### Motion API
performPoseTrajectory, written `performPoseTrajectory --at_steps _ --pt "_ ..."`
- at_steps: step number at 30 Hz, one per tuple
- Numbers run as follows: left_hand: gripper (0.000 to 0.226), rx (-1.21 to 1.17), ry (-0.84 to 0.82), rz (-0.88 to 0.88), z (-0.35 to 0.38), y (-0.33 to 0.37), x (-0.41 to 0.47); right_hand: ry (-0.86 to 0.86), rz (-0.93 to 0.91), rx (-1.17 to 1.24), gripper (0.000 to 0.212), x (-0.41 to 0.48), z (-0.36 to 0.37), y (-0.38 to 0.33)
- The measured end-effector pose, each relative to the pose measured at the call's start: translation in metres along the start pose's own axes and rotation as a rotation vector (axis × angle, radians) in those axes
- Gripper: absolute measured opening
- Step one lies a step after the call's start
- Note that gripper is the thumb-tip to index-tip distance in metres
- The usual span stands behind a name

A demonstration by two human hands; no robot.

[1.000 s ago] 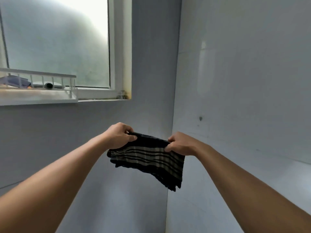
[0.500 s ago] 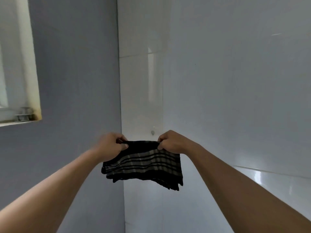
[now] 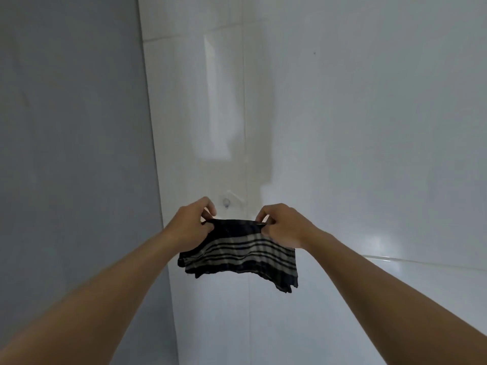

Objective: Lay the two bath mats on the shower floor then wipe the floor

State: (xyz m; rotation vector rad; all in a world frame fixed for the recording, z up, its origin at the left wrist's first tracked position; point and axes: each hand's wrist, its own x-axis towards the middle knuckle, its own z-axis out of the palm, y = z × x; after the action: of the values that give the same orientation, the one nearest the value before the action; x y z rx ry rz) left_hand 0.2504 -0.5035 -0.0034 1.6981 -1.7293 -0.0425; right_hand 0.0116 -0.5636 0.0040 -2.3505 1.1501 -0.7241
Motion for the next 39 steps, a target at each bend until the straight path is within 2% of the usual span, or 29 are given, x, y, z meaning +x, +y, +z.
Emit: performPoseTrajectory --at_steps 5,8,11,13,16,18,20,22,26,28,29,31,34,36,39 --pt "0.037 0.111 0.07 0.15 0.017 -0.032 0.034 0.084 -0.023 -0.07 0.024 0.04 0.021 0.013" --pt "0.038 0.14 0.131 0.194 0.02 -0.049 0.054 0.172 -0.114 -0.157 0.026 0.059 0.03 0.01" --pt "0.033 0.245 0.165 0.238 0.022 -0.063 0.073 0.194 -0.24 -0.364 0.024 0.083 0.036 0.004" --pt "0.016 0.213 0.196 0.15 0.025 -0.065 0.086 0.22 -0.291 -0.544 0.028 0.099 0.039 0.002" --pt "0.027 -0.037 0.228 -0.03 0.033 -0.064 0.104 0.31 -0.308 -0.679 0.043 0.122 0.043 -0.001" --pt "0.027 -0.209 0.281 -0.104 0.041 -0.063 0.112 0.361 -0.295 -0.724 0.042 0.132 0.046 -0.001" --pt "0.025 -0.263 0.338 -0.128 0.049 -0.065 0.114 0.399 -0.304 -0.784 0.038 0.139 0.052 0.004" --pt "0.026 -0.179 0.359 -0.082 0.059 -0.077 0.115 0.439 -0.326 -0.827 0.035 0.14 0.061 0.01" --pt "0.024 0.237 0.391 0.157 0.074 -0.109 0.111 0.459 -0.376 -0.866 0.023 0.135 0.078 0.024" --pt "0.048 0.48 0.353 0.354 0.083 -0.121 0.106 0.404 -0.368 -0.864 0.024 0.13 0.083 0.032" --pt "0.057 0.507 0.329 0.398 0.086 -0.124 0.103 0.366 -0.35 -0.847 0.028 0.127 0.085 0.035" --pt "0.058 0.431 0.28 0.369 0.087 -0.12 0.096 0.322 -0.324 -0.817 0.034 0.121 0.087 0.038" --pt "0.044 0.216 0.215 0.25 0.088 -0.11 0.087 0.309 -0.319 -0.784 0.038 0.114 0.091 0.038" --pt "0.042 0.055 0.158 0.14 0.085 -0.103 0.084 0.28 -0.304 -0.751 0.033 0.113 0.091 0.038" --pt "0.047 0.01 0.115 -0.004 0.074 -0.097 0.074 0.232 -0.273 -0.722 0.023 0.106 0.089 0.036"
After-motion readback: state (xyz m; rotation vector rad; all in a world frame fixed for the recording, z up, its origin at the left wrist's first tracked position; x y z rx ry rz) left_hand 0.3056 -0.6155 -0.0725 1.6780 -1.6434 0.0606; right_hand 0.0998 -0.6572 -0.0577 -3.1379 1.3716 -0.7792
